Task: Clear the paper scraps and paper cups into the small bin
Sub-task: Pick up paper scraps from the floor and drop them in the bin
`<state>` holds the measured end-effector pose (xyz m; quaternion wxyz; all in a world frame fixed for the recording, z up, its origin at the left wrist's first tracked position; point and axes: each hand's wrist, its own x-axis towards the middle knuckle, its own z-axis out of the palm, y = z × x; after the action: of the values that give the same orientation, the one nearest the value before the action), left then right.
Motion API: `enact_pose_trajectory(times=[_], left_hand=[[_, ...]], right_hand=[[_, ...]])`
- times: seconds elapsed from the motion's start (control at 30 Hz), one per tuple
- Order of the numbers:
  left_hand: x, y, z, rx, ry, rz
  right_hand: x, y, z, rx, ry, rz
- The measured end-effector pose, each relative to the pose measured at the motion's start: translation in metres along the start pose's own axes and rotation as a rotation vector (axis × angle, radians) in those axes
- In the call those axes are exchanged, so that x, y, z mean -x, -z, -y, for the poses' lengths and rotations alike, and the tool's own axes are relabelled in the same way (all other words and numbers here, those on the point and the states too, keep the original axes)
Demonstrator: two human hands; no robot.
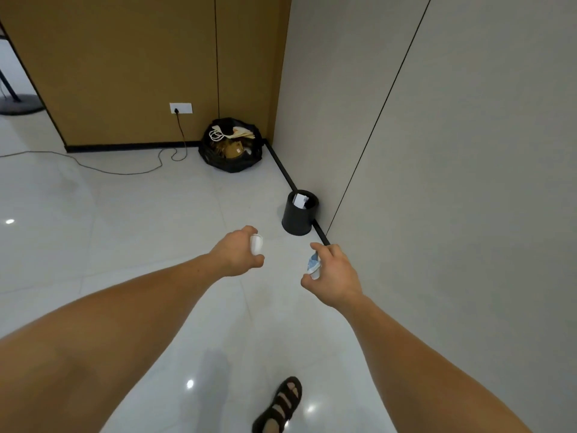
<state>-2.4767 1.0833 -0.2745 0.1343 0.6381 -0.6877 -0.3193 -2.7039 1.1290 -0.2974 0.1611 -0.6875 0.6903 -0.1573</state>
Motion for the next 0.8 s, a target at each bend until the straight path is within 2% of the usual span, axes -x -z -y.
enact_pose_trajectory(times=[0.43,0.6,0.8], left_hand=[[-0.271,0.044,-0.05,-0.036,-0.02,-0.032],[-0.385,0.054,-0.034,-0.034,-0.016,0.05],[-0.532,0.07,-0.019,-0.041,-0.057,0.13]], right_hand=[[-0.287,0.017,-0.048,-0.052,0.03,0.028],[-0.392,-0.003,-0.053,-0.024,0.019,0.067],[-0.516,-0.03,-0.054,-0.04,-0.082,0.098]])
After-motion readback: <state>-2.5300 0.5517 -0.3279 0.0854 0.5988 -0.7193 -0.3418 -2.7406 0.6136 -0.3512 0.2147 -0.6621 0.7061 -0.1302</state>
